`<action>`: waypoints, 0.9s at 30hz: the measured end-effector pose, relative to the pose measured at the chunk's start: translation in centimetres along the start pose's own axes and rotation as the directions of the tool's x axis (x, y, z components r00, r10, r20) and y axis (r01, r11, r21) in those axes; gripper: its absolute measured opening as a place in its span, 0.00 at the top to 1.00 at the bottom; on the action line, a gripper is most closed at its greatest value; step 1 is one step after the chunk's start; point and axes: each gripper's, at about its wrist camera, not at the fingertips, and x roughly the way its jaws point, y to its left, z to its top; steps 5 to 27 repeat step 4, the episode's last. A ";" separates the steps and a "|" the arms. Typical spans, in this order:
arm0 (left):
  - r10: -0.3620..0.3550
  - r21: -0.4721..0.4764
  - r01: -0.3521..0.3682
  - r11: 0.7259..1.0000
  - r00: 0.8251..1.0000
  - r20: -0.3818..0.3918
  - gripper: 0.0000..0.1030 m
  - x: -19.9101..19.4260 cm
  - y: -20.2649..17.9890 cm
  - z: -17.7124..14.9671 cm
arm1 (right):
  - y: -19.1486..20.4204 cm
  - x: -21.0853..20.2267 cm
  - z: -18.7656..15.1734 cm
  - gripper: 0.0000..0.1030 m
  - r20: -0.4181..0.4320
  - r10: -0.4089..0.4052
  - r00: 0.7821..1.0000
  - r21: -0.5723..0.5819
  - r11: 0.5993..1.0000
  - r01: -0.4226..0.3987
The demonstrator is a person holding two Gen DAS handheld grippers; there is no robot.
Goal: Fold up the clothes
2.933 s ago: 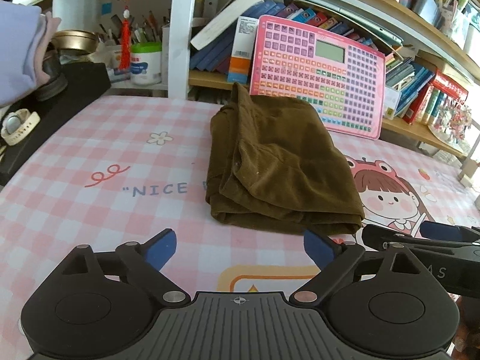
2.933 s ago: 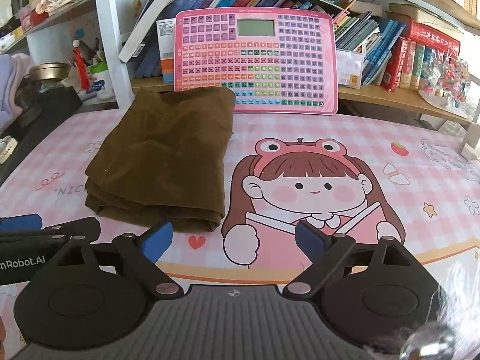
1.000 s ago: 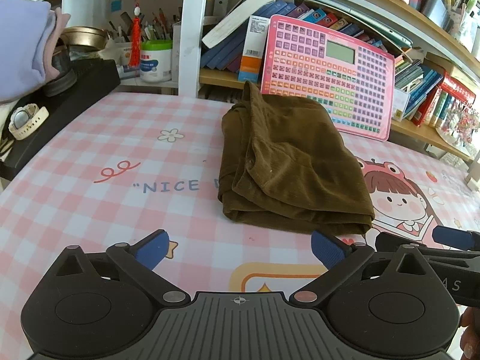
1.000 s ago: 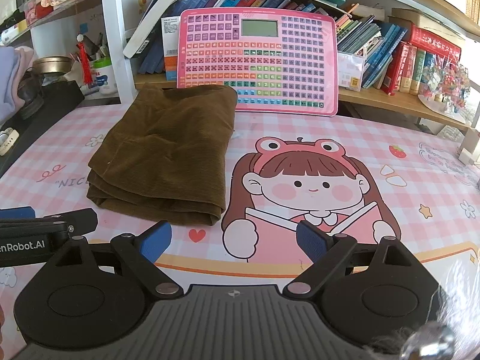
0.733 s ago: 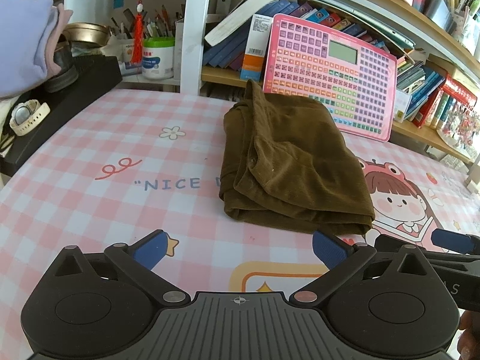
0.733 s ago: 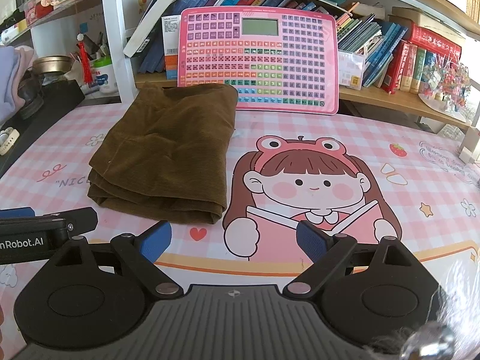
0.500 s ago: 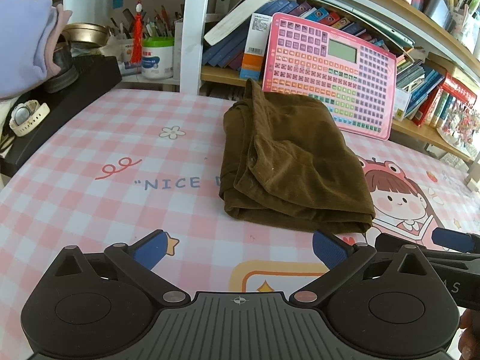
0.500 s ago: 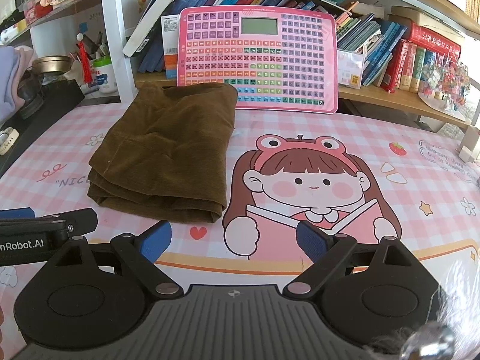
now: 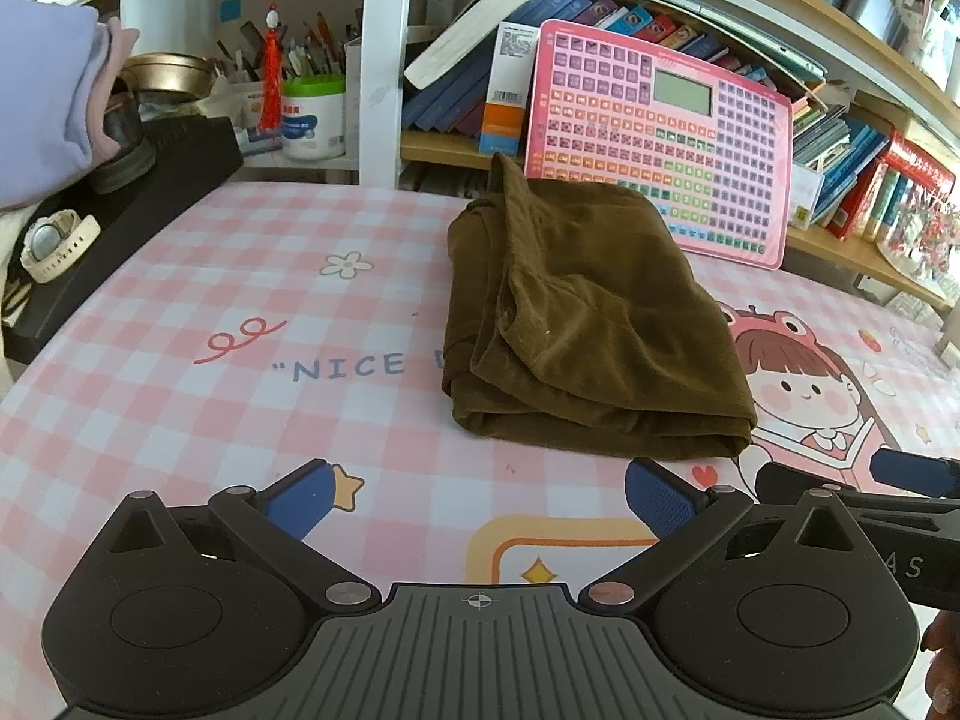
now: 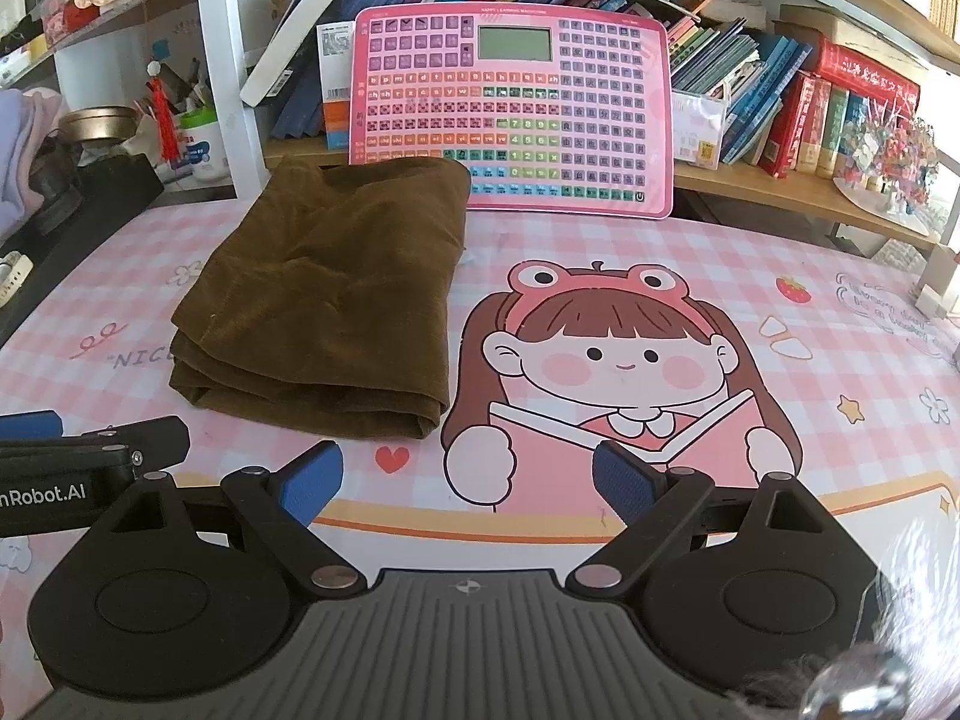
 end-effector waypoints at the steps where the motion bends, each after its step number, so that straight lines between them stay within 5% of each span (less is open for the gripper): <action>1: 0.002 -0.001 -0.002 1.000 1.000 0.000 0.00 0.0 0.0 0.0 | 0.0 0.0 0.0 0.12 -0.001 0.000 1.000 0.000 1.000 0.000; 27: 0.014 -0.002 -0.014 1.000 1.000 -0.001 0.00 0.0 -0.1 0.0 | 0.0 0.1 0.0 0.12 -0.004 -0.001 1.000 -0.002 1.000 0.001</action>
